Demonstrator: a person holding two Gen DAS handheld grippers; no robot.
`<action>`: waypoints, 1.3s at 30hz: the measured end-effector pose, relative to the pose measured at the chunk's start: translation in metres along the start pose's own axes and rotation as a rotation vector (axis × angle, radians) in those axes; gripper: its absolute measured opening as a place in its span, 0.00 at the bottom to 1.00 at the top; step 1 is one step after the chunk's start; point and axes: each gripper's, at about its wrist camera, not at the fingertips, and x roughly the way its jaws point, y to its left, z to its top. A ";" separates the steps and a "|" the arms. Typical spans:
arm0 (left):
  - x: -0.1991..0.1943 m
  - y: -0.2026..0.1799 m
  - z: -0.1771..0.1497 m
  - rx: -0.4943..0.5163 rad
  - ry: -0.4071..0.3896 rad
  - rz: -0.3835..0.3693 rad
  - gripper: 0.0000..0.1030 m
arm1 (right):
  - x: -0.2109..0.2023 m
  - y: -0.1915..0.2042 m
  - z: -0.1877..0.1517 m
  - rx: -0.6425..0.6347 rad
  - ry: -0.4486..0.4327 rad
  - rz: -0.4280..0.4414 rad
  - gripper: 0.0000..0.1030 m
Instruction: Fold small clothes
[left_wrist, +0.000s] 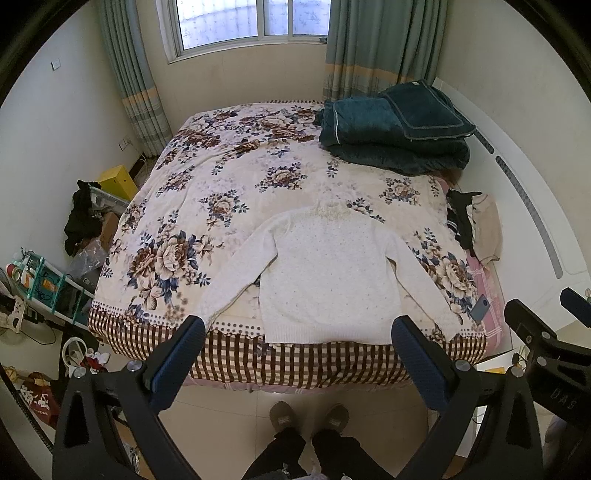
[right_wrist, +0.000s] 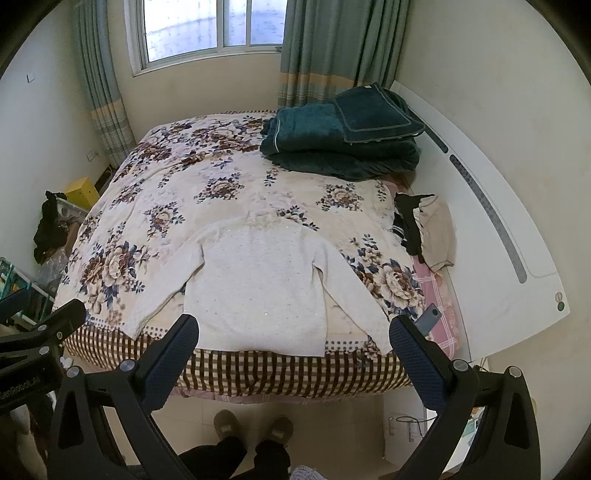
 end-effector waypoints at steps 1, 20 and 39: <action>0.000 0.000 0.000 0.000 0.001 -0.002 1.00 | 0.000 0.000 0.000 0.000 0.000 -0.001 1.00; -0.005 -0.003 0.012 -0.003 -0.002 -0.005 1.00 | -0.003 0.001 0.005 -0.002 -0.003 -0.002 1.00; -0.006 0.000 0.015 -0.003 -0.007 -0.008 1.00 | -0.013 0.006 0.006 -0.003 -0.006 -0.002 1.00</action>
